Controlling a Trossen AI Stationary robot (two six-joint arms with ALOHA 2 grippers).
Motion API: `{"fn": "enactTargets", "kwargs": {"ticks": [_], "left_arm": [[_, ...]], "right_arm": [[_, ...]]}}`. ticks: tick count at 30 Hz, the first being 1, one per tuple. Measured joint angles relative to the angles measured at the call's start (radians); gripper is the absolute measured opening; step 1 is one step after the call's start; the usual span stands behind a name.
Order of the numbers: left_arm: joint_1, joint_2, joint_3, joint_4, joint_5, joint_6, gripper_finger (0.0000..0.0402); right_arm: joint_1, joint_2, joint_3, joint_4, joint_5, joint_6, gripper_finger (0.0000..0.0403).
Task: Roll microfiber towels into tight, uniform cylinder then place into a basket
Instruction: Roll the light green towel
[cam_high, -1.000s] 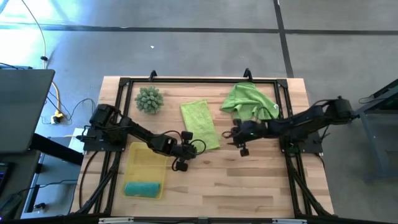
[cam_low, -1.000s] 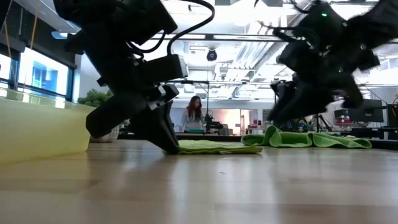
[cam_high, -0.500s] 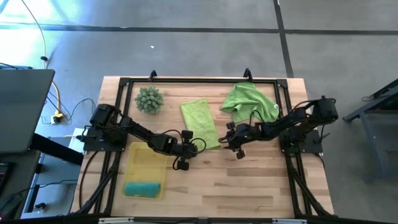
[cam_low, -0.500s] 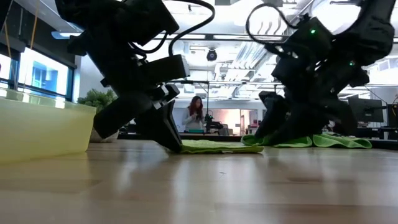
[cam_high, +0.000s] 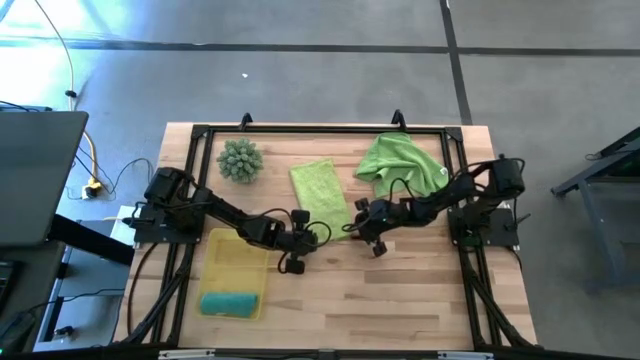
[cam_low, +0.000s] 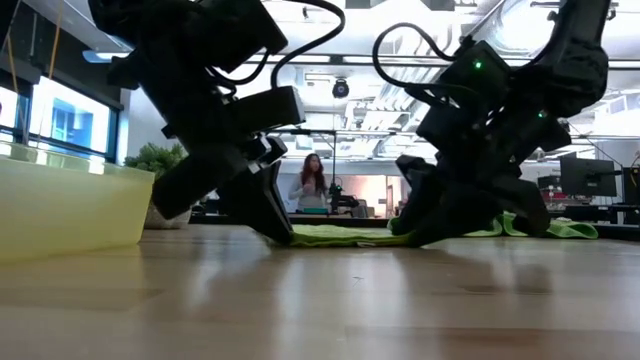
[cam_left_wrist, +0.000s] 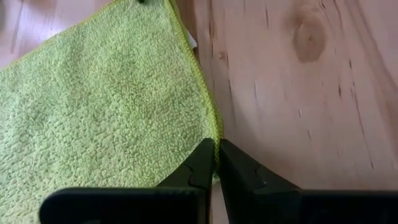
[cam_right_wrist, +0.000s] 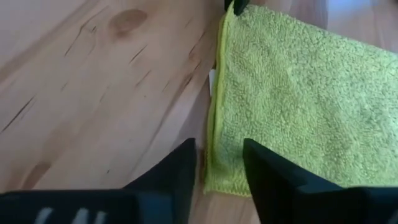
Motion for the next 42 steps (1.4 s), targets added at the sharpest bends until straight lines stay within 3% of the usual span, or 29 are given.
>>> {"fn": "enactTargets", "kwargs": {"ticks": [9, 17, 26, 30, 34, 38, 42], "left_arm": [[-0.024, 0.000, 0.000, 0.010, -0.001, -0.078, 0.0015], [-0.032, -0.002, 0.001, 0.084, 0.028, -0.333, 0.0015], [-0.032, -0.035, 0.003, 0.108, 0.136, -0.622, 0.0015], [-0.031, -0.050, 0.003, 0.106, 0.153, -0.773, 0.0015], [-0.031, -0.067, 0.003, 0.062, 0.147, -0.880, 0.0015], [-0.031, -0.065, 0.001, -0.045, 0.080, -0.974, 0.0015], [-0.030, -0.065, 0.001, -0.135, 0.002, -1.059, 0.0015]], "right_arm": [[-0.001, 0.017, 0.002, -0.004, -0.010, 0.102, 0.0007], [-0.011, -0.028, 0.012, -0.055, -0.083, 0.272, 0.0004], [-0.041, -0.062, 0.168, -0.376, -0.217, 0.468, 0.0002], [-0.041, -0.062, 0.245, -0.461, -0.229, 0.480, 0.0001], [-0.044, -0.062, 0.289, -0.469, -0.156, 0.502, 0.0001], [-0.048, -0.046, 0.299, -0.464, -0.036, 0.501, 0.0001], [-0.047, 0.008, 0.299, -0.452, 0.004, 0.500, 0.0001]]}}
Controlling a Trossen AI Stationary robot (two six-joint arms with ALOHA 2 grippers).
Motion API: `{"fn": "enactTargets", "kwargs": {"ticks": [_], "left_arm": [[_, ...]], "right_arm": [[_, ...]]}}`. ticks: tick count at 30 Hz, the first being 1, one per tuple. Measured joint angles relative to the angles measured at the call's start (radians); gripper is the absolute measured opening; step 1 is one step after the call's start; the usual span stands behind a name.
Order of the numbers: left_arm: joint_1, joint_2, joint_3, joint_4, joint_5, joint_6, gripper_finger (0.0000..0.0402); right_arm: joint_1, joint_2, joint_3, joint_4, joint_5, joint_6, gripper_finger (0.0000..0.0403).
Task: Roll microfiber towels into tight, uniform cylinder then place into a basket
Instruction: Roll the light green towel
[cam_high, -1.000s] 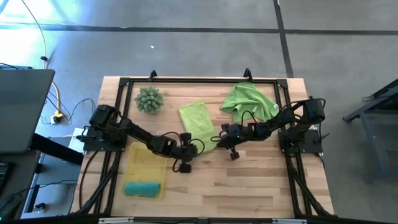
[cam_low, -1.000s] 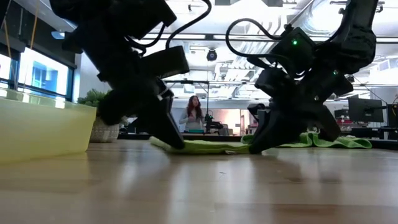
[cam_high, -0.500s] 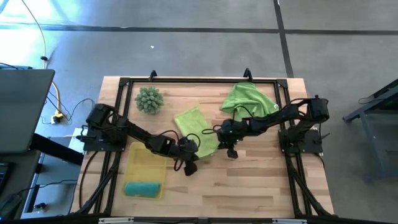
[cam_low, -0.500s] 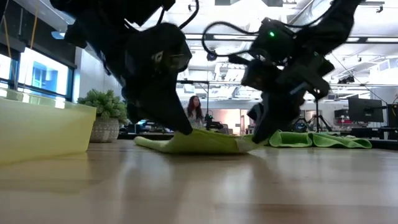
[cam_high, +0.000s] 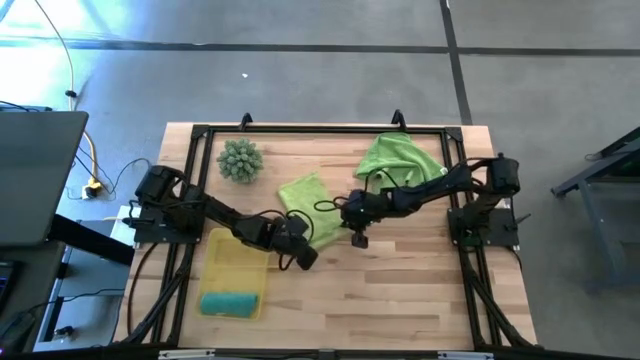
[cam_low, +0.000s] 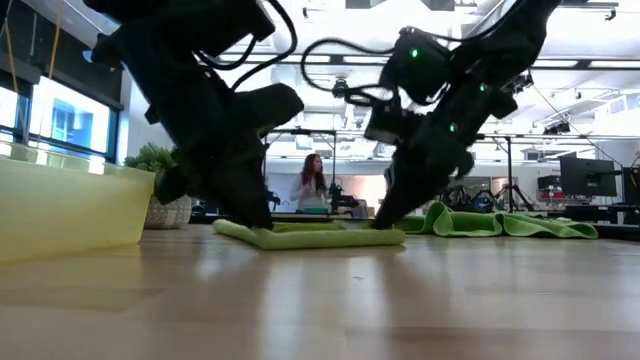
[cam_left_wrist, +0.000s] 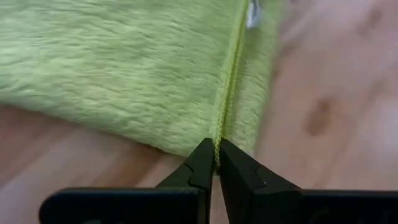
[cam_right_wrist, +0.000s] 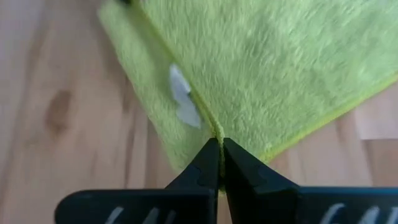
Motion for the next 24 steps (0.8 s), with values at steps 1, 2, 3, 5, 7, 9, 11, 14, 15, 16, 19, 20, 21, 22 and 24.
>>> {"fn": "enactTargets", "kwargs": {"ticks": [1, 2, 3, 5, 7, 9, 11, 14, 15, 16, 19, 20, 21, 22, 24], "left_arm": [[0.000, 0.000, 0.000, -0.008, -0.018, -0.012, 0.0015], [0.000, 0.000, 0.000, -0.009, -0.030, -0.013, 0.0015], [0.000, 0.000, 0.000, -0.010, -0.034, -0.010, 0.0015], [0.000, 0.000, 0.000, -0.010, -0.034, 0.011, 0.0015], [0.000, 0.000, 0.000, -0.014, -0.036, 0.029, 0.0015], [0.000, 0.000, 0.000, -0.025, -0.037, 0.045, 0.0015], [0.000, 0.000, 0.000, -0.036, -0.043, 0.059, 0.0015], [0.002, 0.000, 0.000, -0.042, -0.052, 0.088, 0.0015], [0.005, 0.000, 0.000, -0.046, -0.052, 0.097, 0.0015], [0.008, 0.000, 0.000, -0.050, -0.052, 0.100, 0.0015], [0.018, 0.001, 0.000, -0.058, -0.052, 0.105, 0.0015], [0.021, 0.001, 0.000, -0.059, -0.051, 0.109, 0.0015], [0.024, 0.001, 0.000, -0.060, -0.050, 0.114, 0.0015], [0.028, 0.001, 0.000, -0.060, -0.045, 0.121, 0.0015], [0.033, 0.001, 0.000, -0.061, -0.043, 0.126, 0.0015]], "right_arm": [[0.000, 0.013, 0.000, 0.003, 0.001, 0.000, 0.0001], [0.000, 0.028, 0.000, 0.008, 0.001, 0.000, 0.0001], [0.000, 0.040, 0.000, 0.024, 0.001, 0.000, 0.0001], [0.000, 0.053, 0.002, 0.042, 0.001, 0.000, 0.0001], [0.000, 0.060, 0.003, 0.054, 0.001, -0.006, 0.0001], [0.001, 0.061, 0.003, 0.054, 0.001, -0.035, 0.0007], [0.003, 0.061, 0.003, 0.052, 0.002, -0.057, 0.0024], [0.003, 0.046, 0.003, 0.027, 0.002, -0.062, 0.0061], [0.003, 0.033, 0.002, 0.005, 0.002, -0.071, 0.0074], [0.003, 0.015, 0.002, -0.028, 0.002, -0.082, 0.0085], [0.001, -0.037, 0.011, -0.129, 0.002, -0.099, 0.0108], [0.002, -0.057, 0.011, -0.148, 0.002, -0.111, 0.0112], [0.008, -0.074, 0.012, -0.159, -0.001, -0.121, 0.0115], [0.013, -0.087, 0.013, -0.166, -0.002, -0.136, 0.0116], [0.031, -0.108, 0.013, -0.183, -0.008, -0.163, 0.0117]]}}
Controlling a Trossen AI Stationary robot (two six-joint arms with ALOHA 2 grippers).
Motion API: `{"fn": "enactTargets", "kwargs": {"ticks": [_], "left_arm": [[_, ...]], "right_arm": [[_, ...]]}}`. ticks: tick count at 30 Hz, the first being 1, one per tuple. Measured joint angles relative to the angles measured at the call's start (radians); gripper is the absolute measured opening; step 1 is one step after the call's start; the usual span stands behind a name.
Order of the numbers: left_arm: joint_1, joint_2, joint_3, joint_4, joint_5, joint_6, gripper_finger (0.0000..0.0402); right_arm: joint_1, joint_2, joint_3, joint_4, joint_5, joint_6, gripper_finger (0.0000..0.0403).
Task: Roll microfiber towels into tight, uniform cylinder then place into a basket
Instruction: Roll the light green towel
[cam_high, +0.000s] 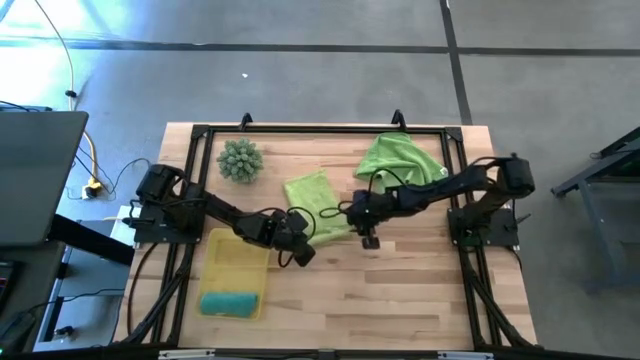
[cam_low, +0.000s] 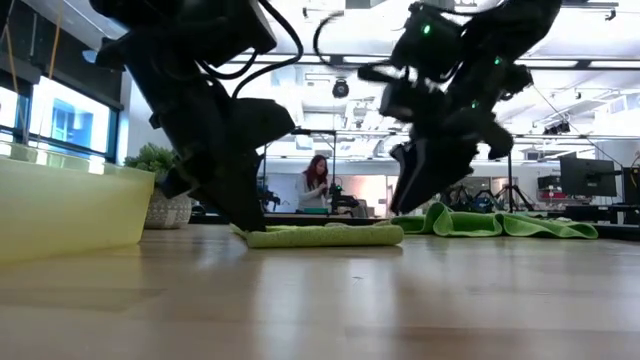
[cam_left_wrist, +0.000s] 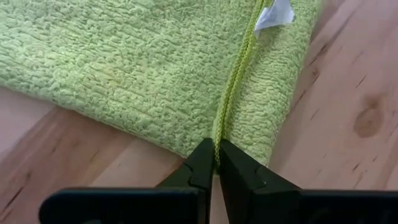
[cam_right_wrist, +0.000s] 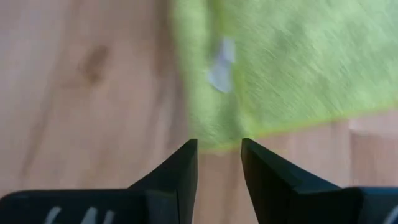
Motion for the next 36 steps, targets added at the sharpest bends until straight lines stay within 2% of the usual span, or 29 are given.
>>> {"fn": "enactTargets", "kwargs": {"ticks": [6, 9, 18, 22, 25, 29, 36], "left_arm": [[0.009, 0.000, 0.000, 0.004, 0.011, 0.026, 0.0015], [0.009, 0.000, 0.000, 0.004, 0.014, 0.026, 0.0015], [0.009, 0.000, 0.000, 0.006, 0.040, 0.026, 0.0015], [0.009, 0.000, 0.000, 0.023, 0.042, 0.064, 0.0015], [0.007, -0.010, 0.004, 0.031, 0.072, 0.133, 0.0019], [0.006, -0.013, 0.038, 0.023, 0.088, 0.206, 0.0039], [0.003, -0.026, 0.116, -0.144, 0.095, 0.309, 0.0103]], "right_arm": [[0.053, 0.031, -0.017, 0.085, -0.007, -0.145, 0.0117], [0.069, 0.052, -0.030, 0.143, 0.039, -0.197, 0.0123], [0.064, 0.130, -0.048, 0.260, 0.083, -0.231, 0.0182], [0.047, 0.157, -0.045, 0.272, 0.077, -0.220, 0.0188], [0.032, 0.162, -0.045, 0.255, 0.044, -0.177, 0.0174], [0.016, 0.163, -0.044, 0.241, -0.005, -0.130, 0.0134], [0.007, 0.165, -0.044, 0.232, -0.011, -0.053, 0.0060]]}}
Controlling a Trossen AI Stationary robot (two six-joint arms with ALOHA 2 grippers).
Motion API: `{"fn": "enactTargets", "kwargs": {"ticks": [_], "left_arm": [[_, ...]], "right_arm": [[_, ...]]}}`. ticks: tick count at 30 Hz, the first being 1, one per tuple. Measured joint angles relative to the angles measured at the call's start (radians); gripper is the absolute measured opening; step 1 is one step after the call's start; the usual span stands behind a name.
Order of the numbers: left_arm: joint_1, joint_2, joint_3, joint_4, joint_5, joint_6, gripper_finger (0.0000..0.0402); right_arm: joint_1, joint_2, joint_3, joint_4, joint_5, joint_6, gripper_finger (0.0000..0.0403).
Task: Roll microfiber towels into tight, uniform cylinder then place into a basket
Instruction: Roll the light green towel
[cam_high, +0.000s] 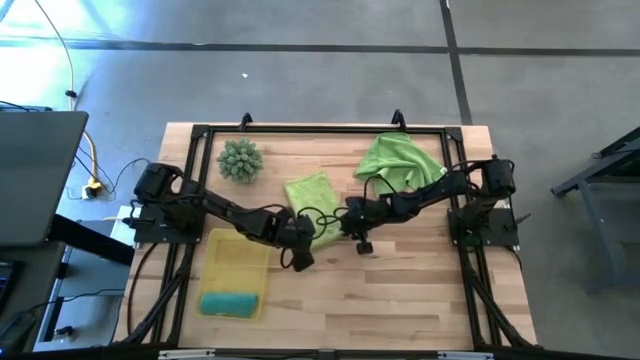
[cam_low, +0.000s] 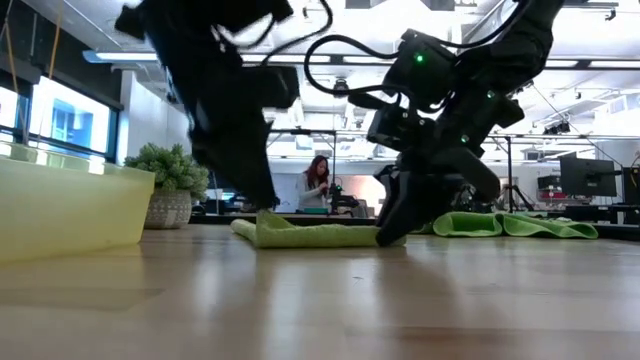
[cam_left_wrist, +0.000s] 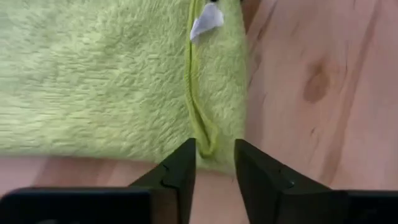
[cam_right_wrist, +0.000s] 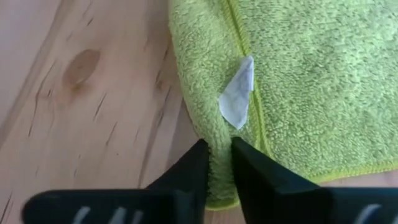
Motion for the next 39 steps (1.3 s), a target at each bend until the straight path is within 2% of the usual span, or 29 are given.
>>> {"fn": "enactTargets", "kwargs": {"ticks": [4, 7, 13, 17, 22, 27, 30, 33, 39], "left_arm": [[-0.022, -0.024, 0.051, -0.071, -0.003, 0.082, 0.0136], [-0.044, -0.019, 0.054, -0.049, -0.006, 0.168, 0.0150], [-0.083, 0.046, 0.053, 0.024, -0.098, 0.290, 0.0156], [-0.085, 0.094, 0.053, 0.028, -0.145, 0.293, 0.0157], [-0.070, 0.143, 0.053, 0.022, -0.149, 0.278, 0.0157], [-0.050, 0.162, 0.056, 0.023, -0.131, 0.202, 0.0154], [-0.038, 0.157, 0.056, 0.022, -0.057, 0.161, 0.0130], [-0.032, 0.143, 0.055, 0.024, 0.024, 0.142, 0.0087], [-0.034, 0.130, 0.054, 0.066, 0.190, 0.041, 0.0009]], "right_arm": [[-0.001, 0.000, 0.000, -0.006, 0.000, 0.027, 0.0026], [-0.001, 0.001, -0.001, -0.008, -0.004, 0.051, 0.0007], [-0.015, 0.002, -0.002, -0.005, -0.042, 0.121, 0.0006], [-0.019, 0.002, -0.002, -0.004, -0.050, 0.121, 0.0006], [-0.019, 0.002, -0.003, -0.002, -0.053, 0.121, 0.0006], [-0.018, 0.002, -0.003, -0.007, -0.069, 0.104, 0.0006], [-0.018, -0.003, -0.003, -0.012, -0.084, 0.104, 0.0007], [-0.023, -0.016, -0.002, -0.028, -0.138, 0.125, 0.0007], [-0.044, -0.027, -0.003, -0.050, -0.373, 0.284, 0.0007]]}}
